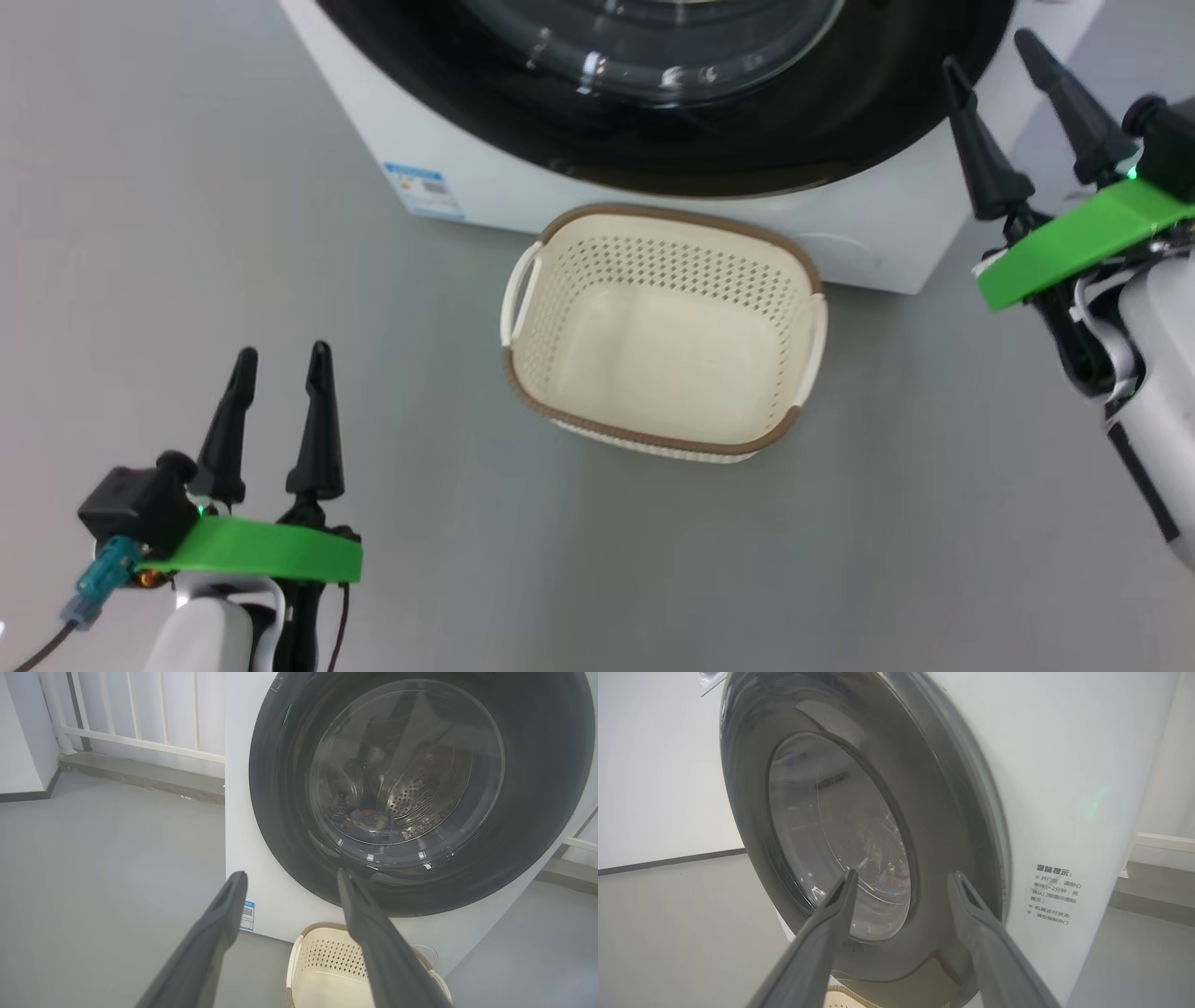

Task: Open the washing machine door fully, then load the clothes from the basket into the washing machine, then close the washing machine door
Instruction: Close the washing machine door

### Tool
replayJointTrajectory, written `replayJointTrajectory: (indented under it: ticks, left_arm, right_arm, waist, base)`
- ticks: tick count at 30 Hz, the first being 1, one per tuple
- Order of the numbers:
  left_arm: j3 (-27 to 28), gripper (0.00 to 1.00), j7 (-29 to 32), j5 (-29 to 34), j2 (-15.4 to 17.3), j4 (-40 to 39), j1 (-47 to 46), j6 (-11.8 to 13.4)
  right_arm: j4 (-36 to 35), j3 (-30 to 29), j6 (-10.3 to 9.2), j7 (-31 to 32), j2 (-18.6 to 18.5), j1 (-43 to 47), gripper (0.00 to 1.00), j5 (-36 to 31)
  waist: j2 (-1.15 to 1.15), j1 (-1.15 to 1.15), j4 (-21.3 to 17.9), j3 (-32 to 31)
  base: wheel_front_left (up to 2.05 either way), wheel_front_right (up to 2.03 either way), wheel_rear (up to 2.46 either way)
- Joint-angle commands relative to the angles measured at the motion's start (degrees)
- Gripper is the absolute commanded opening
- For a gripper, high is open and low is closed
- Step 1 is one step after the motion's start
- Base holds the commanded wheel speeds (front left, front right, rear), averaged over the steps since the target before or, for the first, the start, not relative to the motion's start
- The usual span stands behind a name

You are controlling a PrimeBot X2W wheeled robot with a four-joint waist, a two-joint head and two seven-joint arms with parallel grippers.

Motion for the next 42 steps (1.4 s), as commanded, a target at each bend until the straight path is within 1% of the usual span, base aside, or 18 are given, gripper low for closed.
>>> replayJointTrajectory:
  ticks: [1, 12, 14, 23, 32, 42]
  left_arm:
    - [1.93, 1.00, -0.61, 0.11, 2.00, -0.87, 0.84, -0.19]
    - [2.59, 1.00, -0.05, -0.28, 4.05, -1.28, 4.26, 0.34]
    - [2.65, 1.00, 0.42, -0.45, 4.38, -1.85, 5.17, 0.59]
    - [2.74, 1.00, 1.46, -1.23, 4.78, -3.69, 8.29, 1.39]
    - [2.93, 1.00, 1.61, -2.76, 4.76, -5.90, 11.19, 1.54]
    - [2.30, 1.00, 1.52, -3.05, 4.98, -7.15, 12.80, 1.57]
  right_arm:
    - [-1.89, -0.33, -0.41, -0.28, 0.61, 2.23, 1.00, -0.24]
    - [-8.38, -6.31, -0.41, -0.28, 3.39, 13.08, 1.00, -1.01]
    - [-10.18, -7.83, -0.41, -0.28, 4.15, 16.30, 1.00, -1.68]
    - [-14.53, -11.64, -0.41, -0.28, 6.04, 24.56, 1.00, -3.57]
    - [-17.25, -14.38, -0.41, -0.28, 7.25, 32.15, 1.00, -4.58]
    - [-19.00, -16.87, -0.41, -0.28, 8.57, 37.04, 1.00, -6.01]
  waist:
    - [0.00, 0.00, -3.64, -3.57]
    - [0.00, 0.00, -11.27, -9.77]
    - [0.00, 0.00, -12.73, -11.26]
    - [0.00, 0.00, -16.78, -14.39]
    - [0.00, 0.00, -19.12, -16.44]
    - [0.00, 0.00, -20.05, -17.30]
  base:
    - [0.00, 0.00, 0.00]
    - [0.00, 0.00, 0.00]
    - [0.00, 0.00, 0.00]
    - [0.00, 0.00, 0.00]
    - [0.00, 0.00, 0.00]
    - [0.00, 0.00, 0.00]
